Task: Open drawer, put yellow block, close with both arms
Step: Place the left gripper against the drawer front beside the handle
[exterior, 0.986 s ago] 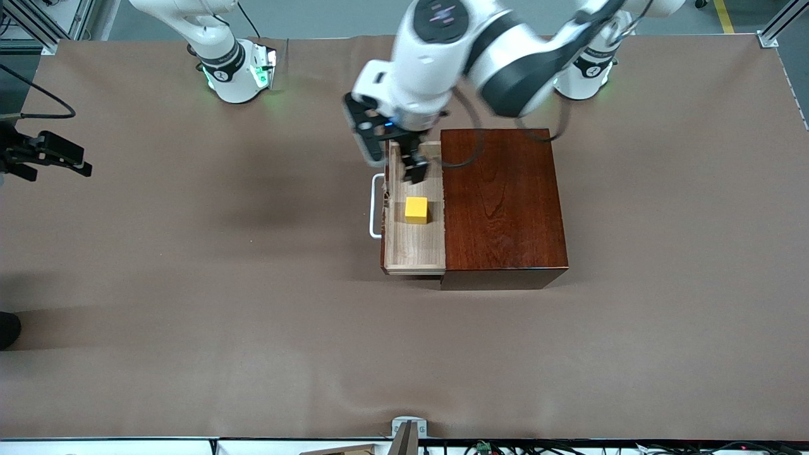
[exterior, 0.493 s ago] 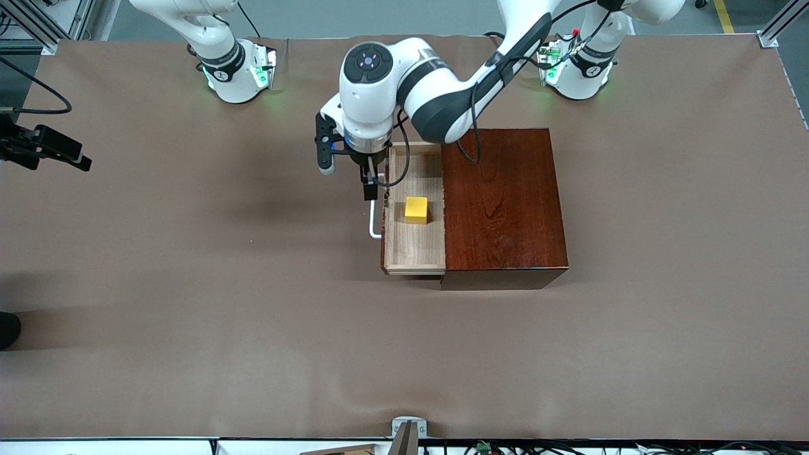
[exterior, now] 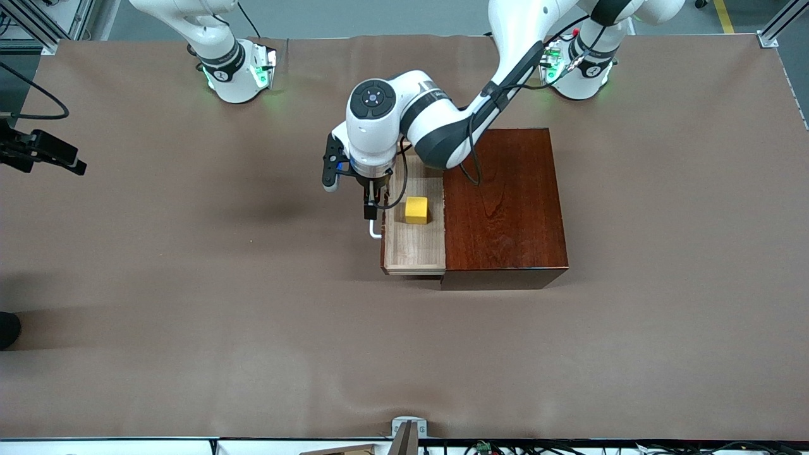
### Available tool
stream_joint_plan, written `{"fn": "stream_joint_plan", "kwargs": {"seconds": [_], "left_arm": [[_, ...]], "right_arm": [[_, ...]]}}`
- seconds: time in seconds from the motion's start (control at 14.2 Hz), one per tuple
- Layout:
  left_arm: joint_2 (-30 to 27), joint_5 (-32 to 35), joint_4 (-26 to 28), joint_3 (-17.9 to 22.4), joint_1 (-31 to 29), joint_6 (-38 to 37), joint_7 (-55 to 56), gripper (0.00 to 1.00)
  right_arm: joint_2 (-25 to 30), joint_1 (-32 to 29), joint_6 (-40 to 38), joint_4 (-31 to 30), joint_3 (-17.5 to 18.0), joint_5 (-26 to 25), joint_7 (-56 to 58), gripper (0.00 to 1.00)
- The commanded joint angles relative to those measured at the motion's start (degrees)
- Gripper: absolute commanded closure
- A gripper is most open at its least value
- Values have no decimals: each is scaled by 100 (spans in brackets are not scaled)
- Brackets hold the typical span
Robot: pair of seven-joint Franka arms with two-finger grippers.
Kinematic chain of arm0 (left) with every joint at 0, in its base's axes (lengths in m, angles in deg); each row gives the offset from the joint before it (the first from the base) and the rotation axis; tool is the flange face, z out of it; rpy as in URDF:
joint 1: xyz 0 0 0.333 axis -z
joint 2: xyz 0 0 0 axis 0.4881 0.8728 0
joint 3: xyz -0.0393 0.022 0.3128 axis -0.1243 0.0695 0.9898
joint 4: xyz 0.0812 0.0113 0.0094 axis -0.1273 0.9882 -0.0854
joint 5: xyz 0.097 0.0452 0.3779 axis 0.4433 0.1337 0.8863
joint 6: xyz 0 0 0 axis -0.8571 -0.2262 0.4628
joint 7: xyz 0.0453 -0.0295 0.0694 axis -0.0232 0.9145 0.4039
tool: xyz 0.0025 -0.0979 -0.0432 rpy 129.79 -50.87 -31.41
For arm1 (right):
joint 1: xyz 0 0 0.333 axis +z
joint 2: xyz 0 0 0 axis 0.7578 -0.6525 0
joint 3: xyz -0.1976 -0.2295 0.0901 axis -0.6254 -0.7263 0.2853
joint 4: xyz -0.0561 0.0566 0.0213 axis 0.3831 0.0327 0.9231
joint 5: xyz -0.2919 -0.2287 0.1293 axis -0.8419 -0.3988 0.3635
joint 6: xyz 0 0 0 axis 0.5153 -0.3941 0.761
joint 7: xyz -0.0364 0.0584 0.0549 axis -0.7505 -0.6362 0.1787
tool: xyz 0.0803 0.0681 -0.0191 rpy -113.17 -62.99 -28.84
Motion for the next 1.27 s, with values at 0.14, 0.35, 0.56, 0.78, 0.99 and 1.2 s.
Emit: {"fn": "stream_joint_plan", "kwargs": {"seconds": [0.14,0.35,0.56,0.78,0.99,1.2], "left_arm": [[222,119,-180,84,48,124,-55,0],[204,137,-162,199,22,54,-46,0],[178,137,-162,199,13,54,-55,0],[152,259,-162,199,13,-209,-55,0],[143,304,-162,199,13,-525,-46,0],[125,304,-162,217,5,-868,-28,0]], "right_arm": [[16,23,92,-57,86,-208,-19,0],[16,50,31,-57,95,-332,-19,0],[16,103,13,-57,95,-332,-19,0],[16,103,13,-57,95,-332,-28,0],[16,103,39,-30,95,-332,-28,0],[16,103,13,-30,95,-332,-28,0]]}}
